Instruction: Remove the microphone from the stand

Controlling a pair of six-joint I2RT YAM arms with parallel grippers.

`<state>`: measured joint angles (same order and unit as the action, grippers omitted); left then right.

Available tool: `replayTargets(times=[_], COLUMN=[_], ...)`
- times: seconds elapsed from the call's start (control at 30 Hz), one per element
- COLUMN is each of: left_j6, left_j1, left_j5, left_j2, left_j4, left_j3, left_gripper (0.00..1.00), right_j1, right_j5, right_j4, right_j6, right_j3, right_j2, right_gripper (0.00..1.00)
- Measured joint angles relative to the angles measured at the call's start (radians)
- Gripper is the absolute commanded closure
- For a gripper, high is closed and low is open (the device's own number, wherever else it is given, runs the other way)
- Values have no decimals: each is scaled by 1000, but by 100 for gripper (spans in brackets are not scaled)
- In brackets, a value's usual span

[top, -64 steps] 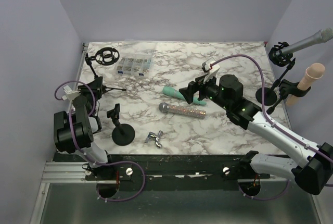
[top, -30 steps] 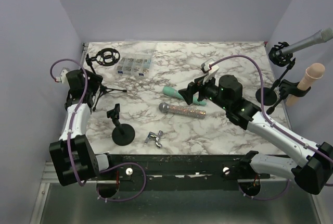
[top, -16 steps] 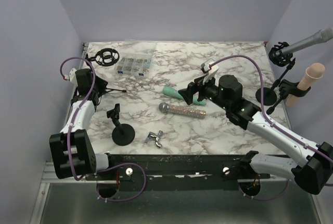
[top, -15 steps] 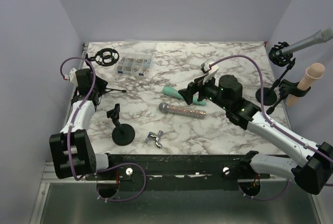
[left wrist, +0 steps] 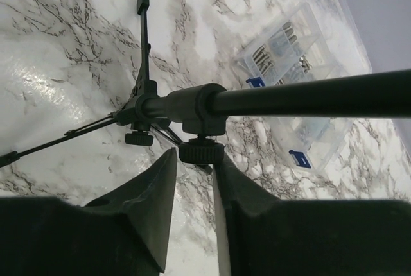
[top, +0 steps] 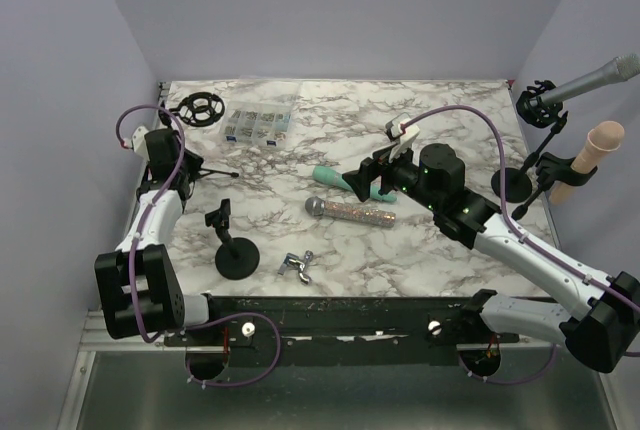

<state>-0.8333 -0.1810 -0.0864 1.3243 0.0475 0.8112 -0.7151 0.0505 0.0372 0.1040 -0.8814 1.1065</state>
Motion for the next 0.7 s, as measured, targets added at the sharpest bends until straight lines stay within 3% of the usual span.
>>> replayTargets(times=[0.1, 0.17, 0.33, 0.53, 0.7], left_j6=[8, 13, 30, 37, 36], left_j1=[0, 0, -3, -26, -40], left_j5=[0, -1, -11, -10, 1], left_j2=[8, 8, -25, -33, -20], left_j4=[8, 13, 27, 32, 24], left_j3=[14, 26, 32, 32, 32], left_gripper=[44, 40, 40, 48, 65], right_j1=[0, 0, 0, 0, 0], right_j5=[0, 0, 5, 12, 12], right_j4=[0, 0, 0, 0, 0], right_j6=[0, 0, 0, 0, 0], right_j3=[0, 0, 0, 0, 0], right_j2=[0, 2, 8, 8, 8], right_gripper=[0, 0, 0, 0, 0])
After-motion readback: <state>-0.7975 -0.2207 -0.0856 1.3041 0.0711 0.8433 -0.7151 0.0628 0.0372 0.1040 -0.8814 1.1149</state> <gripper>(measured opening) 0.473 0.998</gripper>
